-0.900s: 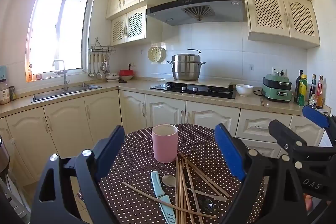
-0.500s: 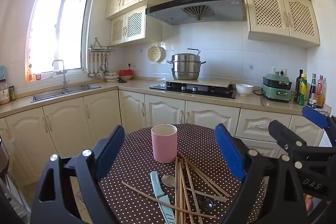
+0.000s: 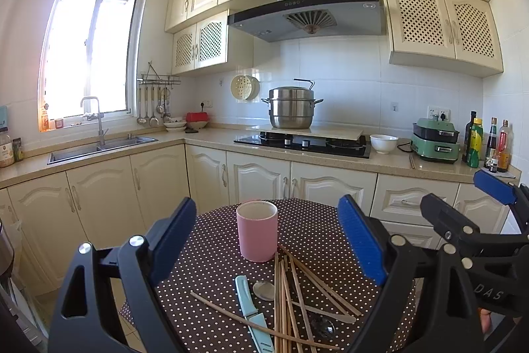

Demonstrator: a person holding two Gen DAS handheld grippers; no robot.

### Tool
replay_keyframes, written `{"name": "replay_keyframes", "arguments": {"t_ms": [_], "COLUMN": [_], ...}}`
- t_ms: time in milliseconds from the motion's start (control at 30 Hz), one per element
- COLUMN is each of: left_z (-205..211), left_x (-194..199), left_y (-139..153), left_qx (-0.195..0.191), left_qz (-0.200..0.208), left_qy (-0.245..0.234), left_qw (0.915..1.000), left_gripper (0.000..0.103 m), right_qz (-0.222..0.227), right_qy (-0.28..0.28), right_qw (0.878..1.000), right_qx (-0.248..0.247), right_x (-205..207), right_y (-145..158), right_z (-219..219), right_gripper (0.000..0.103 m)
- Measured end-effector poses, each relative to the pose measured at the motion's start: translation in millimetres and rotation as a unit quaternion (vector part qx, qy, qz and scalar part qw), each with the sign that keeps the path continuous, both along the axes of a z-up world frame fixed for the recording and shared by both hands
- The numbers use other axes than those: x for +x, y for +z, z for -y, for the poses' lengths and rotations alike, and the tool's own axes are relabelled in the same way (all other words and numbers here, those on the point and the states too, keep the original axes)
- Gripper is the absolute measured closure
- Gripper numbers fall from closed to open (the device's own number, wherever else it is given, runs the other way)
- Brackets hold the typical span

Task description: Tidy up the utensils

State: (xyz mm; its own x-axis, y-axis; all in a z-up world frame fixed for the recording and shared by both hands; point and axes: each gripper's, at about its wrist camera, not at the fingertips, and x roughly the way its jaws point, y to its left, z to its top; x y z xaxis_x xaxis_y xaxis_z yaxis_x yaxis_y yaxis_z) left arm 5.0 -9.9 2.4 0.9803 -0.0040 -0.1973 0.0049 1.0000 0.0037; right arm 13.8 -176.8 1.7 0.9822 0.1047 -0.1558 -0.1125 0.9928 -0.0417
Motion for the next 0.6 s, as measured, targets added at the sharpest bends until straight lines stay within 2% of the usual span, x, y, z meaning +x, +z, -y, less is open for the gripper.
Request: {"name": "replay_keyframes", "arguments": {"t_ms": [600], "left_z": [-10.9], "left_x": [23.6], "left_y": [0.5], "left_qx": [0.0], "left_qz": [-0.008], "left_qy": [0.006], "left_qw": [0.9999], "left_gripper": [0.017], "right_qz": [-0.015], "right_qy": [0.008], "right_qw": [1.0], "right_qx": [0.004], "right_x": [26.1], "right_y": [4.4], "right_z": [-2.5], "right_gripper": [0.006]}}
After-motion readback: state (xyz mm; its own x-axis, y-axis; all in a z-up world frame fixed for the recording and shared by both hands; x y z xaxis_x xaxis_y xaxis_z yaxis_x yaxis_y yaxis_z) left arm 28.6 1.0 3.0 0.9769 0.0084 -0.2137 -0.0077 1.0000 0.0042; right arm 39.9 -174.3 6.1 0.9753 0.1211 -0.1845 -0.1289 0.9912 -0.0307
